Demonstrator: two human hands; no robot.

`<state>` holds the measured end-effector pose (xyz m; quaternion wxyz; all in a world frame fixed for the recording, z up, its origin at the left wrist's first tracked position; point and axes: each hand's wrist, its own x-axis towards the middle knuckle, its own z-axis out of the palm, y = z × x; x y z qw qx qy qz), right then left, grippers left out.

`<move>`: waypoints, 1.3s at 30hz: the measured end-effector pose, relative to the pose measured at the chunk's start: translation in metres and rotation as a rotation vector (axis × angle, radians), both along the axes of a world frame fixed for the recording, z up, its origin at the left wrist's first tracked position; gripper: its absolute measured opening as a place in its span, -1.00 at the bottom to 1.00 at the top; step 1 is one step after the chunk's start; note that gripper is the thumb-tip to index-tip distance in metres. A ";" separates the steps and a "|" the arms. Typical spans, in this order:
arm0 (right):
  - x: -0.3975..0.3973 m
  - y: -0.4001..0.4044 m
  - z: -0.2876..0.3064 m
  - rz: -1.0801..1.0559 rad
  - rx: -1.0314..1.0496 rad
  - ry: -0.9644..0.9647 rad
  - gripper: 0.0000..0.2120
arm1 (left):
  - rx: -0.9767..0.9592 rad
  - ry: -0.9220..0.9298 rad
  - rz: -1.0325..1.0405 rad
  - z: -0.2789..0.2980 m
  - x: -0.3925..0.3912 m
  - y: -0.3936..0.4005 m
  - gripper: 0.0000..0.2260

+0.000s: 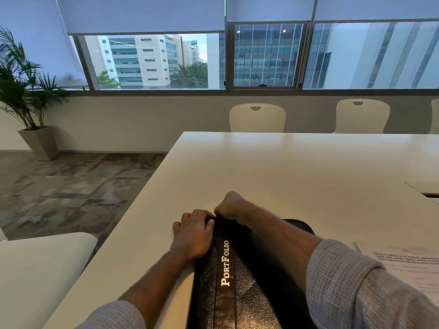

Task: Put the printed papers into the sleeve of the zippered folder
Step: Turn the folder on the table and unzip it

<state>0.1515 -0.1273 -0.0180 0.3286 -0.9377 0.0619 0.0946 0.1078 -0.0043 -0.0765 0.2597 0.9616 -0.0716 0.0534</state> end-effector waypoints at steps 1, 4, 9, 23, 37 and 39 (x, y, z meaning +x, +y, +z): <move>0.000 -0.003 0.000 -0.001 -0.009 0.007 -0.84 | 0.002 0.000 -0.001 0.000 0.000 0.000 -0.76; 0.001 -0.009 0.002 0.002 -0.046 0.003 -0.84 | 0.020 -0.001 -0.002 -0.001 0.002 0.000 -0.75; 0.000 0.001 0.004 0.064 -0.167 -0.030 -0.84 | 0.047 -0.006 -0.003 0.000 0.002 -0.002 -0.73; 0.005 -0.001 0.011 0.048 -0.171 0.039 -0.84 | 0.063 -0.015 -0.004 -0.002 0.001 -0.001 -0.74; 0.013 0.001 0.014 0.084 -0.100 0.023 -0.76 | -0.137 -0.027 -0.014 0.000 0.000 0.003 -0.80; 0.012 0.002 0.015 0.104 -0.114 0.021 -0.76 | -0.160 -0.023 -0.017 0.001 0.000 0.004 -0.80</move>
